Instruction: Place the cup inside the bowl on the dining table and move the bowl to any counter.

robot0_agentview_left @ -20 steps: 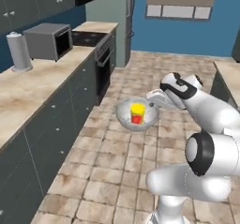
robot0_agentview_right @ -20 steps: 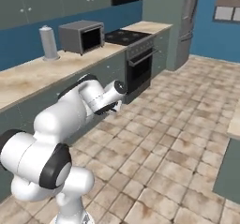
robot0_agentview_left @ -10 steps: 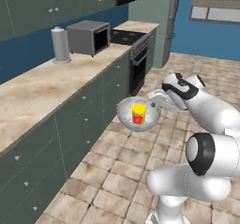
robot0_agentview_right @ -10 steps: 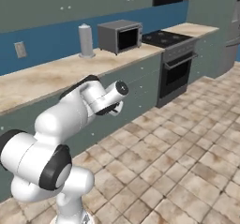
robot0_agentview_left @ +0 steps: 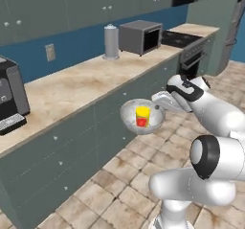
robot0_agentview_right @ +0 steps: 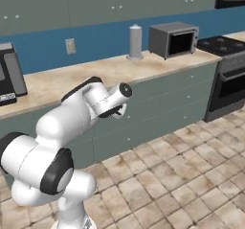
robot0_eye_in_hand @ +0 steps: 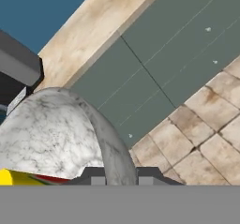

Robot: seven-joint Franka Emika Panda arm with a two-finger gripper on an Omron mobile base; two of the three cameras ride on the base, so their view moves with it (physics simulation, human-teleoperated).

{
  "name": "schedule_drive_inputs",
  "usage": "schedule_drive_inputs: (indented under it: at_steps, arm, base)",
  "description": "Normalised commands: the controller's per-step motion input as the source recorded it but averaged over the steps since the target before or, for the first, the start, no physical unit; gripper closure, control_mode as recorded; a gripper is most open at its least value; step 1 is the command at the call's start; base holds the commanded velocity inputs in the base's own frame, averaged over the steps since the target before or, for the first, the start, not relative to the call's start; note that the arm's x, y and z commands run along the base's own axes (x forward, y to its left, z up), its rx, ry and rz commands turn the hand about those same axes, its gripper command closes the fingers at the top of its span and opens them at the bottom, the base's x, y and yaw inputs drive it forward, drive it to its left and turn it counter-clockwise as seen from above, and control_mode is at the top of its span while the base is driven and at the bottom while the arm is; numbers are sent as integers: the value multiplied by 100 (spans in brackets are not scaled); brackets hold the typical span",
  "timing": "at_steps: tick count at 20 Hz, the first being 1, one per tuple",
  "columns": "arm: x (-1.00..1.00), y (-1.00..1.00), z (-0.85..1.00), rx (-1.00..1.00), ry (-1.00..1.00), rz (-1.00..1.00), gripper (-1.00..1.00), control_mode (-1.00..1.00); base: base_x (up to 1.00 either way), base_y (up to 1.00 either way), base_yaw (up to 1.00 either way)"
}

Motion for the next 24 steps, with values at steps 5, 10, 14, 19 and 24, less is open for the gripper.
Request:
schedule_drive_inputs:
  at_steps: [5, 10, 14, 19, 24]
  arm:
    - [0, 0, 0, 0, 0, 0, 100, 100]
    - [0, 0, 0, 0, 0, 0, 100, 100]
    - [0, 0, 0, 0, 0, 0, 100, 100]
    - [0, 0, 0, 0, 0, 0, 100, 100]
    - [0, 0, 0, 0, 0, 0, 100, 100]
  base:
    - [0, 0, 35]
    - [0, 1, 5]
    - [-56, -9, 0]
    - [-86, -22, 7]
    - [-11, 0, 25]
